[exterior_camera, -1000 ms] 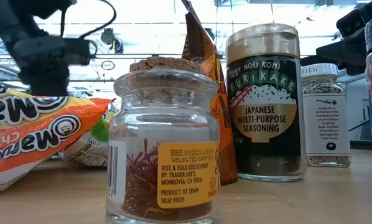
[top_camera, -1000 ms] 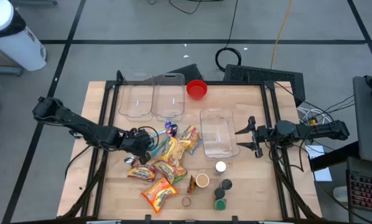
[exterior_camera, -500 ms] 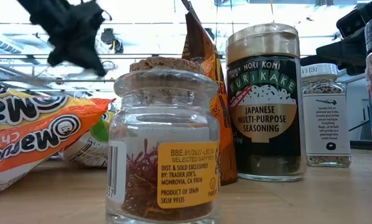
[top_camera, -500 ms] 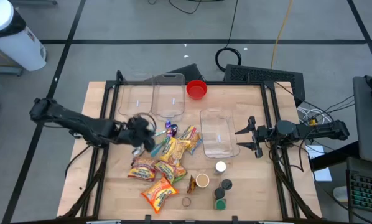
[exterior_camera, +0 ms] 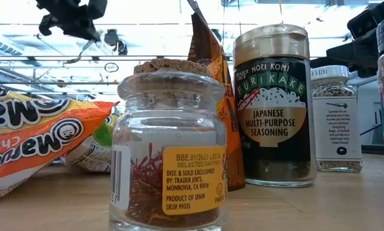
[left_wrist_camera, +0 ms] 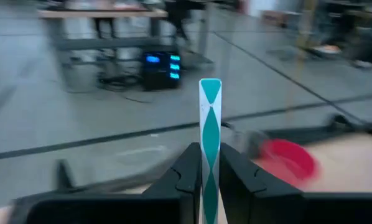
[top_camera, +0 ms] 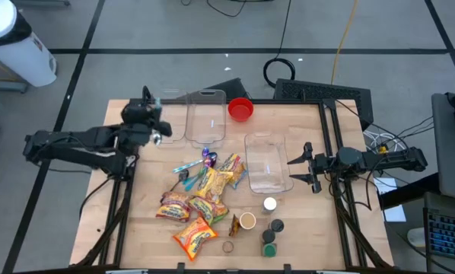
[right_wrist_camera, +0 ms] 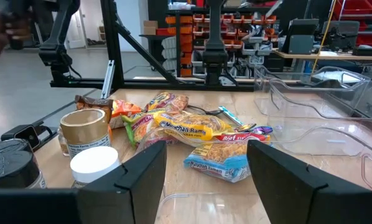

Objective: Pick & Place Food Item
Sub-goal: Put the bottom blue patterned spoon into the top left transparent bin

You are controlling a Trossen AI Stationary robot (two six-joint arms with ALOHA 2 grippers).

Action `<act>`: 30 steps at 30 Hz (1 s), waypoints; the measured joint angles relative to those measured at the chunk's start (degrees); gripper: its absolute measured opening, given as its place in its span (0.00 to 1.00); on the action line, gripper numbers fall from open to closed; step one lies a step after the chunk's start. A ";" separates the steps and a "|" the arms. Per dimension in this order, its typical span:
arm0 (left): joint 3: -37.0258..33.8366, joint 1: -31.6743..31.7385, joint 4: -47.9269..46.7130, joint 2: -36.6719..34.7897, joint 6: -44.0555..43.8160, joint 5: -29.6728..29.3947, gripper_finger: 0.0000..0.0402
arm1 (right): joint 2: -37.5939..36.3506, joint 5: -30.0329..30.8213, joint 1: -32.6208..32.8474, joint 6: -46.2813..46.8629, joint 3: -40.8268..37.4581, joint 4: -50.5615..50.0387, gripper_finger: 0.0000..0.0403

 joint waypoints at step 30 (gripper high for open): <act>-15.57 40.20 33.01 24.29 8.68 34.20 0.10 | 0.02 0.00 0.00 0.00 0.00 0.00 0.54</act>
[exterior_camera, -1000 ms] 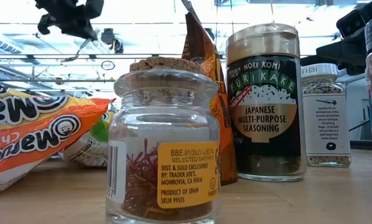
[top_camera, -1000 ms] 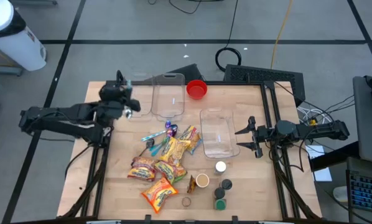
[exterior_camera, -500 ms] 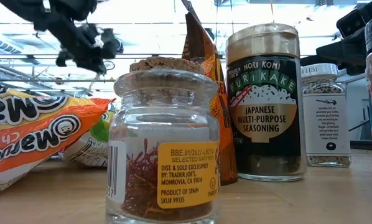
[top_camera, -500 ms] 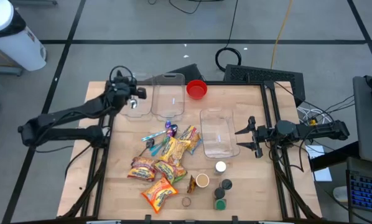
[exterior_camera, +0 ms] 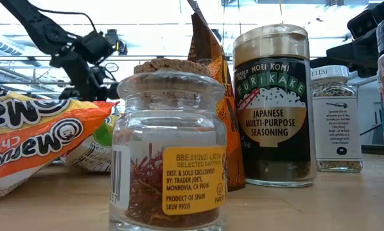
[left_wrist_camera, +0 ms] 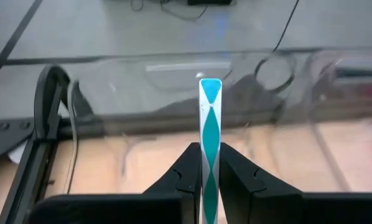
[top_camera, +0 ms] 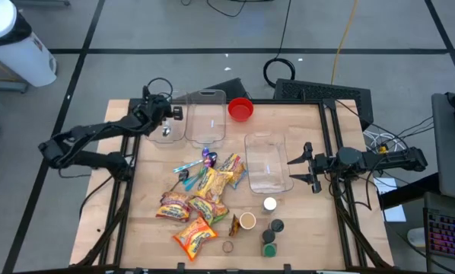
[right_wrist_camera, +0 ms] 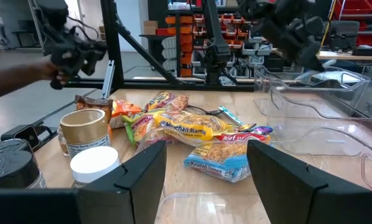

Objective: Pick & Place Food Item
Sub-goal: Put the bottom blue patterned spoon into the top left transparent bin, then put the black spoon into the top left transparent bin

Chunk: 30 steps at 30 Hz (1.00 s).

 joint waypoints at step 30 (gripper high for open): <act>0.33 -0.13 -0.52 -5.63 8.92 12.85 0.60 | 0.00 0.00 0.01 -0.01 0.00 0.00 0.54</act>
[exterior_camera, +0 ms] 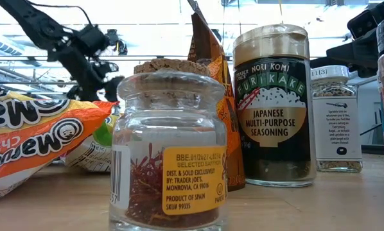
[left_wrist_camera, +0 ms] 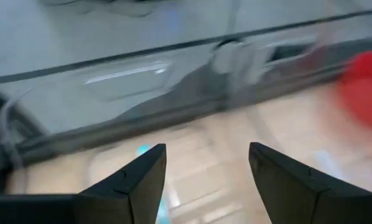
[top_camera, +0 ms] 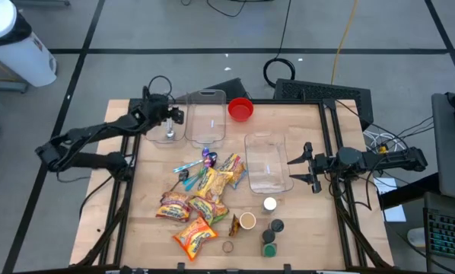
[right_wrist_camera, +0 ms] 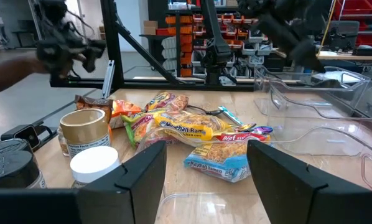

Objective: Pick & Place Food Item
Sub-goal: Put the black spoon into the top left transparent bin

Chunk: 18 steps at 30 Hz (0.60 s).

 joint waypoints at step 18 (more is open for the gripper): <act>0.09 -33.15 -11.30 -18.86 -0.10 13.62 0.60 | 0.00 0.00 0.00 0.01 0.00 -0.01 0.54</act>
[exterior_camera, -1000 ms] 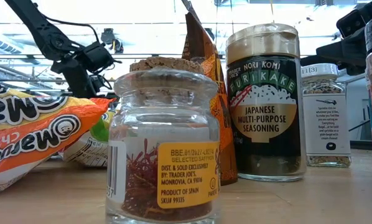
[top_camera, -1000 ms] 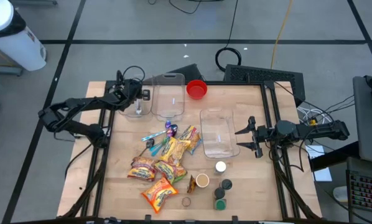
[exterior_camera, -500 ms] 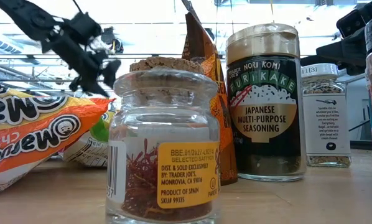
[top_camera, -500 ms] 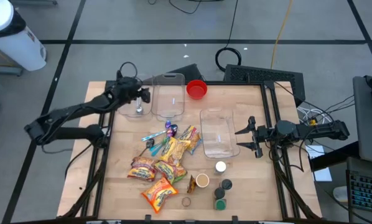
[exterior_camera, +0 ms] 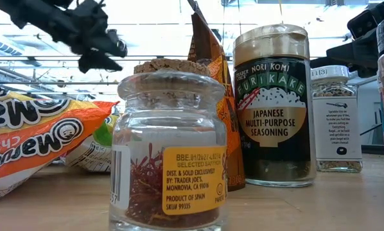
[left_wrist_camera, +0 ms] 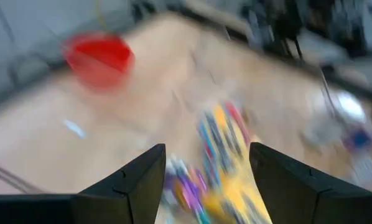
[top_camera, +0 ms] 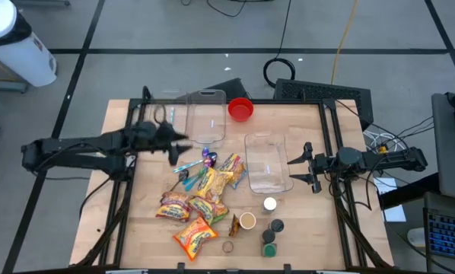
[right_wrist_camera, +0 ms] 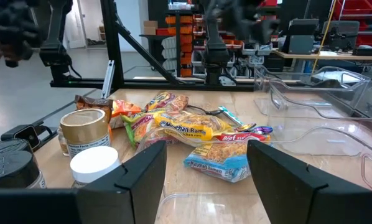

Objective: Pick & Place Food Item
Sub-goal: Put the black spoon into the top left transparent bin

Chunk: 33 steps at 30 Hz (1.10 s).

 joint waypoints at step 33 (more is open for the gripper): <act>0.24 -22.52 -21.96 31.80 -36.99 -3.61 0.58 | -0.02 0.00 0.00 -0.01 0.00 -0.01 0.54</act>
